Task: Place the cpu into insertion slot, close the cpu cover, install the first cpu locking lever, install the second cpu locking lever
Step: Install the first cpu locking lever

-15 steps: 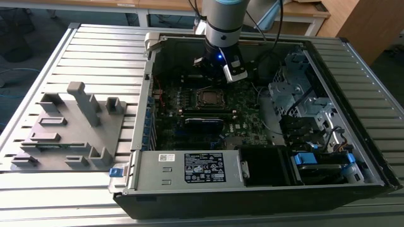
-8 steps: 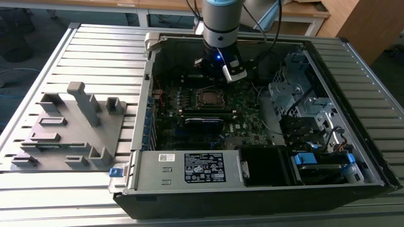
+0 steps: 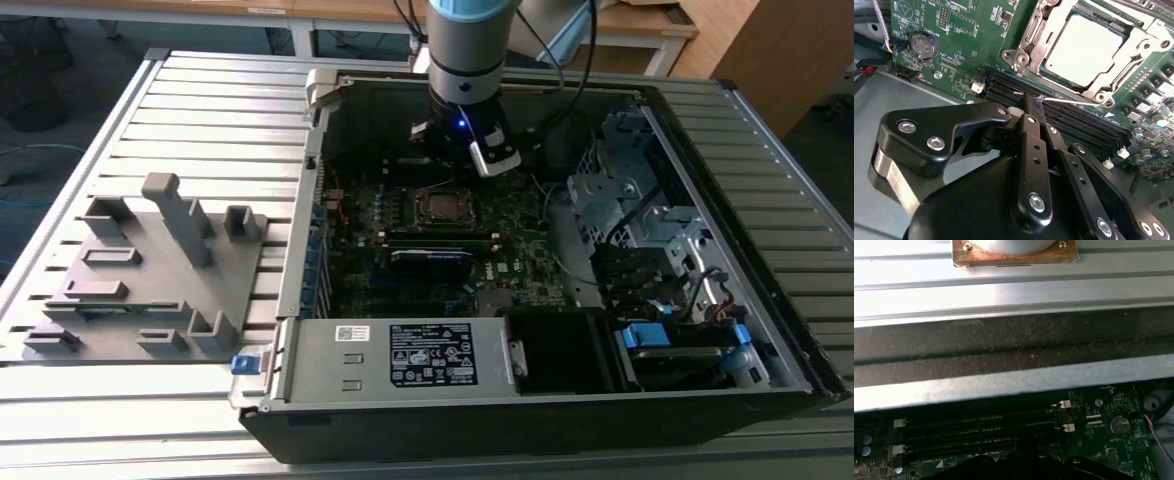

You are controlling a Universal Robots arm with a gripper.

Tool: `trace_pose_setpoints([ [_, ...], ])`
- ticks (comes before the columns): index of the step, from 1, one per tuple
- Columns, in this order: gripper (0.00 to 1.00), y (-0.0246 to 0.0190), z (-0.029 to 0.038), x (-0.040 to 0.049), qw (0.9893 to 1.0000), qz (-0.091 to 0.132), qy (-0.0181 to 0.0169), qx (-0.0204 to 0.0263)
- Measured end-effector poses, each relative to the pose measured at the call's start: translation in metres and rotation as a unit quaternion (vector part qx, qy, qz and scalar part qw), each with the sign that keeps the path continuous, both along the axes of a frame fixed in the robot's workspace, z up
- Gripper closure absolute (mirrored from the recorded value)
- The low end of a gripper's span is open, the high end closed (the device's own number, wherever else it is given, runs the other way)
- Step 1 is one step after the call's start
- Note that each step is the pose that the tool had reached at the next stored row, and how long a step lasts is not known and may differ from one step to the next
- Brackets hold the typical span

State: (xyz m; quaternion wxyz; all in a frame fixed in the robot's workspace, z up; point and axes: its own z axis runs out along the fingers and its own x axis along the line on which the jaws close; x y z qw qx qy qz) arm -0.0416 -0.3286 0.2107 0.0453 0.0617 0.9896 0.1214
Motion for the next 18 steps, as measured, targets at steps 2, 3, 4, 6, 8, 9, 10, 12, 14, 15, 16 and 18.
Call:
trace_pose_setpoints([
  [2,0.90,-0.0009,0.0000,0.0000,1.0000,0.000,-0.0003,0.0020],
  [3,0.90,-0.0010,0.0000,0.0000,1.0000,0.000,-0.0004,0.0025],
  [4,0.90,-0.0010,0.0000,0.0000,1.0000,0.000,-0.0004,0.0025],
  [6,0.90,-0.0010,0.0000,0.0000,1.0000,0.000,-0.0004,0.0026],
  [8,0.90,-0.0011,0.0000,0.0000,1.0000,0.000,-0.0004,0.0026],
  [9,0.90,-0.0011,0.0000,0.0000,1.0000,0.000,-0.0004,0.0026],
  [10,0.90,-0.0012,-0.0001,0.0000,1.0000,0.000,-0.0005,0.0028],
  [12,0.90,-0.0020,-0.0004,0.0000,1.0000,0.000,-0.0005,0.0060],
  [14,0.90,-0.0022,-0.0005,0.0000,1.0000,0.000,-0.0006,0.0065],
  [15,0.90,-0.0024,-0.0005,0.0000,1.0000,0.000,-0.0006,0.0066],
  [16,0.90,-0.0026,-0.0005,0.0000,1.0000,0.000,-0.0006,0.0065],
  [18,0.90,-0.0035,-0.0006,-0.0001,1.0000,0.000,-0.0011,0.0065],
])
